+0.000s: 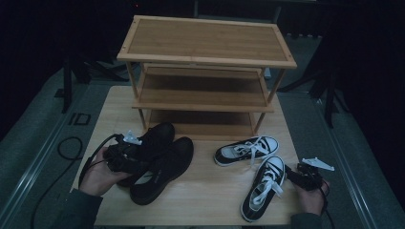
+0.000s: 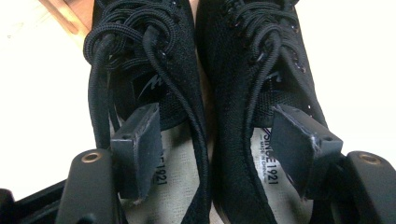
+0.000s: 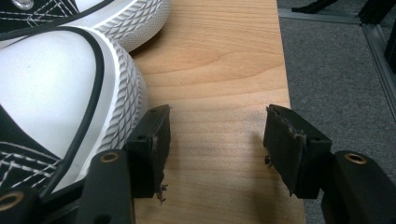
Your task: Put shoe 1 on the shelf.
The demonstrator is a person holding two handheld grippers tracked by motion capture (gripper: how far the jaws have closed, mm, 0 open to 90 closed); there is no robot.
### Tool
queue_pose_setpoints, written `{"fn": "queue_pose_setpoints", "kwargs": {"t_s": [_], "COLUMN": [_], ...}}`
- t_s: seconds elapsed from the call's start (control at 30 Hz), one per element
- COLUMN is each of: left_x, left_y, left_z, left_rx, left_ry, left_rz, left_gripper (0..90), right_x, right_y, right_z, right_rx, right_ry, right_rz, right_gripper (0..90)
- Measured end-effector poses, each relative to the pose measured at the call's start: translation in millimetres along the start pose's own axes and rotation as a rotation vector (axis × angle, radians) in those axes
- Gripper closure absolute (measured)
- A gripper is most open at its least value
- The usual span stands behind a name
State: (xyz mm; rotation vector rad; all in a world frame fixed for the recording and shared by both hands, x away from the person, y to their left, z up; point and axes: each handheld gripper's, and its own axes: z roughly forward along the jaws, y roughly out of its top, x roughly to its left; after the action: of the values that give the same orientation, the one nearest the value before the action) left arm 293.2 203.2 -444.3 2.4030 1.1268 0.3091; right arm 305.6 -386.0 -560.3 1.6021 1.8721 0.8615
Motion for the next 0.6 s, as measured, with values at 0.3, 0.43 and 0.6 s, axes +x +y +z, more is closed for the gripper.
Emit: {"fn": "queue_pose_setpoints", "kwargs": {"t_s": [0.3, 0.43, 0.6], "left_x": [0.8, 0.1, -0.5], "left_y": [1.7, 4.1, 7.8], "left_z": [8.6, 10.1, 14.4], "left_rx": [0.024, 0.032, 0.05], "left_ry": [-0.01, -0.011, 0.003], "left_rz": [-0.003, -0.002, 0.004], "left_gripper": [40.0, 43.2, 45.1], "right_x": [0.0, 0.0, 0.0], "right_y": [0.0, 0.0, 0.0], "right_z": [0.0, 0.0, 0.0], "right_rx": [0.0, 0.0, 0.0], "right_ry": [0.0, 0.0, 0.0], "right_rz": [0.001, 0.0, 0.0], "right_gripper": [40.8, 40.8, 40.8]}}
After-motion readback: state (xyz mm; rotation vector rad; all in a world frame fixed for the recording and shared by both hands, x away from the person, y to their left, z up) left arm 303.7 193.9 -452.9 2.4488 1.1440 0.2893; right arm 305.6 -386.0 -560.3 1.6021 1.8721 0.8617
